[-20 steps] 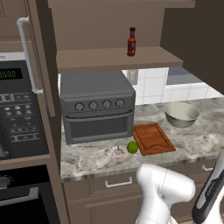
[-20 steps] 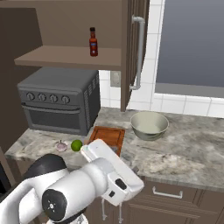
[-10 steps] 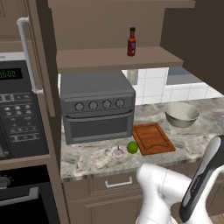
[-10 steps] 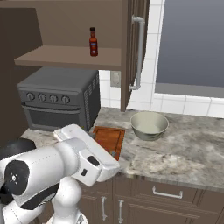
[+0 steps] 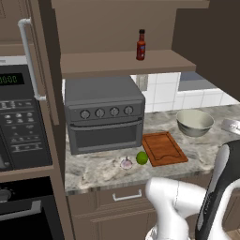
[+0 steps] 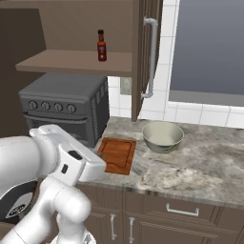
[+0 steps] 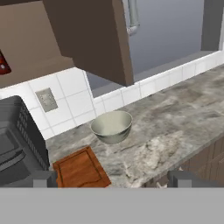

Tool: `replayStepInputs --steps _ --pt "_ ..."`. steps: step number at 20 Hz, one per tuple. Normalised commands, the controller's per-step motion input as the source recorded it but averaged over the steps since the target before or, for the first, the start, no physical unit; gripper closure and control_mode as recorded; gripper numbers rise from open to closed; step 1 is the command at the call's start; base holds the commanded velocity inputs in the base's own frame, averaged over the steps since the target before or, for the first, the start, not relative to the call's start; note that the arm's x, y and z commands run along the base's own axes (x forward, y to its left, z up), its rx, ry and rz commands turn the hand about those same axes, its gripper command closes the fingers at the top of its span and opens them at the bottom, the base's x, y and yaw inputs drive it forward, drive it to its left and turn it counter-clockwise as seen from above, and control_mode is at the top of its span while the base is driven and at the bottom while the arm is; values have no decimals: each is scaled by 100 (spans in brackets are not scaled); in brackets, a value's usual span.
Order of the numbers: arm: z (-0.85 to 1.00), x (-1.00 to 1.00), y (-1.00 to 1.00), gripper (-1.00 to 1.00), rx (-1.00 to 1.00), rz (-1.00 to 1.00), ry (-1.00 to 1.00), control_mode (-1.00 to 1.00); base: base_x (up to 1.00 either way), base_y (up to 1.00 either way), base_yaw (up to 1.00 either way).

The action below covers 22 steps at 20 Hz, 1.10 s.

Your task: Open the cabinet. Place the bowl and condiment on the counter. Then place the lime and garlic on the cutting board.

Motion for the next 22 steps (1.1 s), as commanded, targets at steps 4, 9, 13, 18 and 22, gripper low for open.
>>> replayStepInputs --steps 4,9,13,18,22 --pt "7 1 55 -100 -3 6 5 -100 0 0 0" --pt "8 6 58 -100 -3 1 5 -100 0 0 0" --pt "1 33 41 -100 0 3 2 -100 0 0 0" --pt "0 50 25 -100 0 9 -1 -100 0 0 0" --pt "0 50 13 -100 0 10 -5 -100 0 0 0"
